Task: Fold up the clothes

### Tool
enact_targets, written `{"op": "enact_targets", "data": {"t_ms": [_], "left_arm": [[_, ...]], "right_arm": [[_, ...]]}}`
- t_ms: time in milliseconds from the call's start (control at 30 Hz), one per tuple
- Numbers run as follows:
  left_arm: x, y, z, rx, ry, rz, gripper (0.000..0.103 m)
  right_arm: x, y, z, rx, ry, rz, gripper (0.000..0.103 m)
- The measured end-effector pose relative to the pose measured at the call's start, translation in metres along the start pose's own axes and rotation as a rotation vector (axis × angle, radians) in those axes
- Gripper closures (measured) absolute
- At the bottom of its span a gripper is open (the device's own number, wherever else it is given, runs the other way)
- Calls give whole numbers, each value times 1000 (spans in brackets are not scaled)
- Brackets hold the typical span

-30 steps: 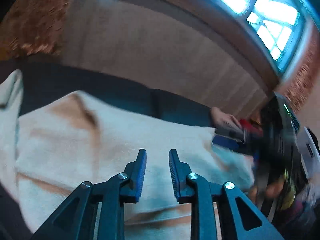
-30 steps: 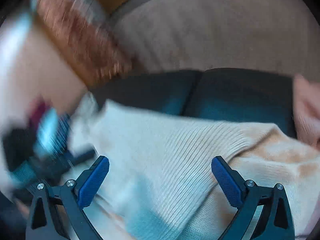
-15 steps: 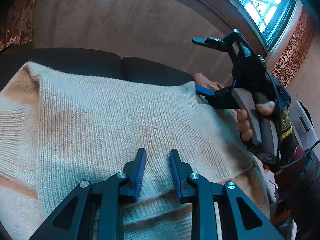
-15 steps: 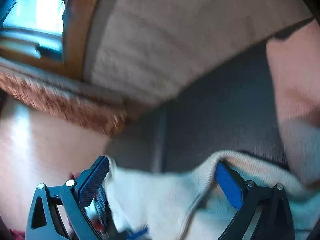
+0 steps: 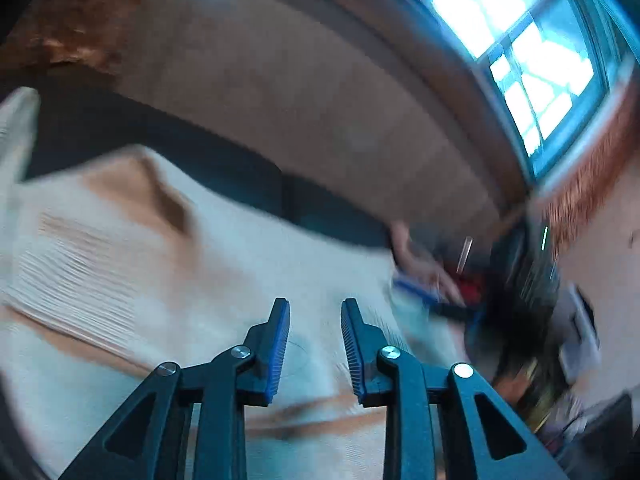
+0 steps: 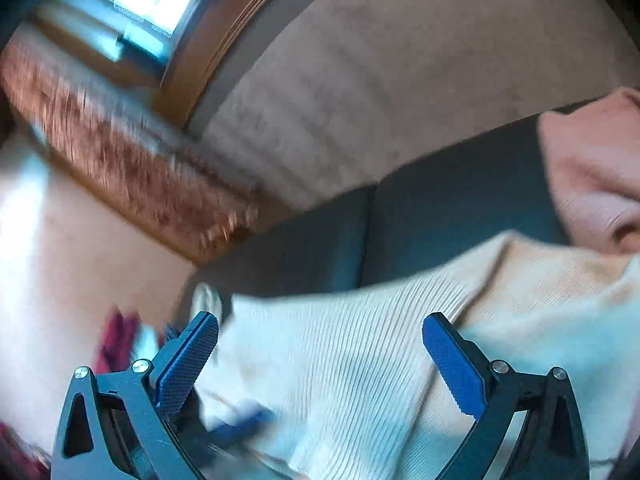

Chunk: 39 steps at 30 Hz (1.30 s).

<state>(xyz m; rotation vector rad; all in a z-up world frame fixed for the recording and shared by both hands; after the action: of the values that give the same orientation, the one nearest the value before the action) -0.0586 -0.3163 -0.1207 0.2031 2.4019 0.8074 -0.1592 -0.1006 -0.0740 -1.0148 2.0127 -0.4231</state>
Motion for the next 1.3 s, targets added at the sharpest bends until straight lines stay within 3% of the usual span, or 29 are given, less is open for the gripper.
{"op": "enact_targets", "data": {"t_ms": [67, 200, 367, 467, 500, 567, 600, 733, 767, 933, 1133, 1200, 1300], "left_arm": [[-11, -16, -17, -19, 31, -49, 73], [-5, -54, -44, -172, -18, -37, 66], [39, -69, -55, -253, -94, -22, 64], [66, -73, -64, -229, -138, -95, 66], [77, -71, -67, -208, -137, -158, 69], [85, -77, -71, -184, -114, -273, 89], [89, -84, -73, -205, -107, -290, 95], [95, -85, -78, -208, -90, -316, 94], [92, -81, -77, -196, -89, -310, 86], [60, -60, -60, -170, -32, -302, 74], [2, -67, -47, -125, -22, -476, 67], [-18, -86, -52, -184, -7, -525, 67], [-51, -118, -64, -398, 54, -517, 65]], "right_arm": [[15, -11, 17, -97, -35, 58, 0], [33, -20, 45, -302, -32, 150, 0], [35, -23, 51, -344, -39, 188, 0], [35, -21, 54, -348, -35, 191, 0], [38, -22, 53, -349, -33, 191, 0], [36, -22, 53, -349, -29, 191, 0], [35, -21, 54, -349, -27, 191, 0], [32, -20, 55, -349, -21, 191, 0], [32, -20, 55, -349, -20, 191, 0], [33, -20, 54, -344, -15, 188, 0], [31, -18, 54, -336, -11, 177, 0], [31, -18, 54, -334, -10, 174, 0], [30, -18, 54, -332, -9, 172, 0]]}}
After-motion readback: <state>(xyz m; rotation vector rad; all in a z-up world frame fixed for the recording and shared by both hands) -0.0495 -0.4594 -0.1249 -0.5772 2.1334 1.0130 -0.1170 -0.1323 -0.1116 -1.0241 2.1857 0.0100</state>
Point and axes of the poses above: each gripper's, at about its wrist camera, not at the fingertips, and x roughly the way its jaws point, y to its right, z to its underside, the point moved 2 cm from there along x, roughly the way its jaws point, and after that the axes turned 5 degrees about y, right-handed, at the moved point
